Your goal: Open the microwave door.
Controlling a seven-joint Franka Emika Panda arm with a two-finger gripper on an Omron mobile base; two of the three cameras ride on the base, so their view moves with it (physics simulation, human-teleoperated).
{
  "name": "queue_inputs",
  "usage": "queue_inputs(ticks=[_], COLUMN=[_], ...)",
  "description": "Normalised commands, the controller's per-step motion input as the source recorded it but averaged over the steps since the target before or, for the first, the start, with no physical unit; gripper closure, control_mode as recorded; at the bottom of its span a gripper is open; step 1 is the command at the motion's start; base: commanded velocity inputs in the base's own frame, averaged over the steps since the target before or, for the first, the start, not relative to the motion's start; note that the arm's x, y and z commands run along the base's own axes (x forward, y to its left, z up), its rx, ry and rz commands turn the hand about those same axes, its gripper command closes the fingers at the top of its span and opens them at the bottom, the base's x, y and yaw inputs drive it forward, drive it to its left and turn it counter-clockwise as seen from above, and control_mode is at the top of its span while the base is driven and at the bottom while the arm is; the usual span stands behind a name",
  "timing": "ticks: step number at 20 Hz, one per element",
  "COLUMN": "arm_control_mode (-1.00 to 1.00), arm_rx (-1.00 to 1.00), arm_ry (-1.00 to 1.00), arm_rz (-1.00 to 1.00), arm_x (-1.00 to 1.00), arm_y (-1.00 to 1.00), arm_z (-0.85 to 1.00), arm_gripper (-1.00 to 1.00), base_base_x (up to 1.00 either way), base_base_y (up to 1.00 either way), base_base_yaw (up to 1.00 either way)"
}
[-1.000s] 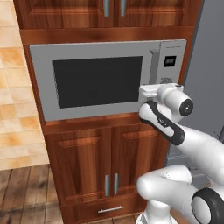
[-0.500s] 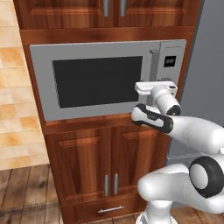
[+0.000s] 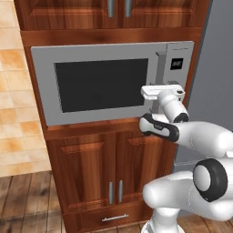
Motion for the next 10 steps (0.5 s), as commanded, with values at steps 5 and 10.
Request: queue_inputs(ticks=[5,10], arm_control_mode=[-1.00,-1.00], arm_rx=[0.00,0.01], arm_ry=[0.00,-0.02], arm_rz=[0.00,0.01], arm_x=[-0.38,-1.00], arm_y=[0.00,0.00], arm_z=[0.12,0.29], arm_gripper=[1.00,1.00], base_base_x=[0.00,0.00], base_base_y=[0.00,0.00], base_base_yaw=[0.00,0.00])
